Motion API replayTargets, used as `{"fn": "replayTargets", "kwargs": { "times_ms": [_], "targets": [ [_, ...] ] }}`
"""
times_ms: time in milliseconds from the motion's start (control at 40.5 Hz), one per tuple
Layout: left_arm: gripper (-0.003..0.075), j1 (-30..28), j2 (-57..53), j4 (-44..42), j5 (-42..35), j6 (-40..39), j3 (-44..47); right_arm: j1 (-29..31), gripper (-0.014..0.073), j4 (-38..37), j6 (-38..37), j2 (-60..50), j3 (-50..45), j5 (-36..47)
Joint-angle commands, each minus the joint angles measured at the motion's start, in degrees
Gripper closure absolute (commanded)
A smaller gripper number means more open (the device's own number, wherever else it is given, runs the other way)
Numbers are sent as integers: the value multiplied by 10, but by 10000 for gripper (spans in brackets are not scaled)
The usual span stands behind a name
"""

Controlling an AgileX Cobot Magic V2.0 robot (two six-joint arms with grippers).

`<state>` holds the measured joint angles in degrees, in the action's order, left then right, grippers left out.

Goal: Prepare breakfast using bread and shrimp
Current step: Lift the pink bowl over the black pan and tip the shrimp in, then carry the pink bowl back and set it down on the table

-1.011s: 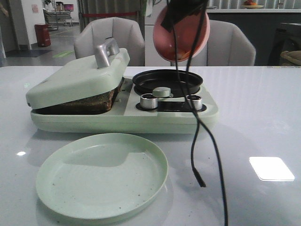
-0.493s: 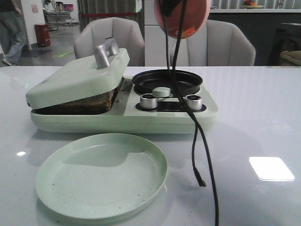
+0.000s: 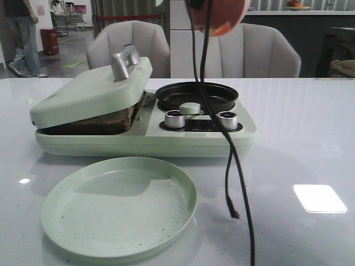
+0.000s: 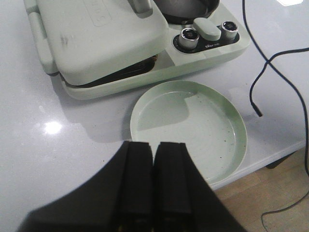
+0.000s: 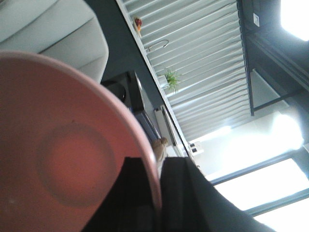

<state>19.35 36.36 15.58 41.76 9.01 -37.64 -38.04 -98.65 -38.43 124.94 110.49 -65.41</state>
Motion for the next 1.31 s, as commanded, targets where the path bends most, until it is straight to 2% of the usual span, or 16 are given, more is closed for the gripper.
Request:
{"fn": "replayTargets", "kwargs": {
  "times_ms": [0, 370, 518, 592, 814, 863, 1085, 1283],
  "targets": [
    [619, 4, 0, 8, -40, -2, -16, 0, 549, -52, 21, -11, 13, -27],
    [619, 4, 0, 8, -40, -2, -16, -2, 549, -50, 25, -8, 20, -31],
    [619, 4, 0, 8, -40, -2, -16, -2, 549, -32, 23, -21, 20, -59],
    [619, 4, 0, 8, -40, -2, -16, -2, 549, 21, 23, -44, 20, -68],
    [619, 4, 0, 8, -40, -2, -16, 17, 549, 292, 27, -157, 10, -44],
    [619, 4, 0, 8, -40, -2, -16, 23, 549, 333, 36, -181, -4, -37],
    [619, 4, 0, 8, -40, -2, -16, 68, 549, 514, 117, -316, -147, 38],
    [619, 4, 0, 8, -40, -2, -16, 158, 549, 723, 232, -412, -271, 61]
  ]
}}
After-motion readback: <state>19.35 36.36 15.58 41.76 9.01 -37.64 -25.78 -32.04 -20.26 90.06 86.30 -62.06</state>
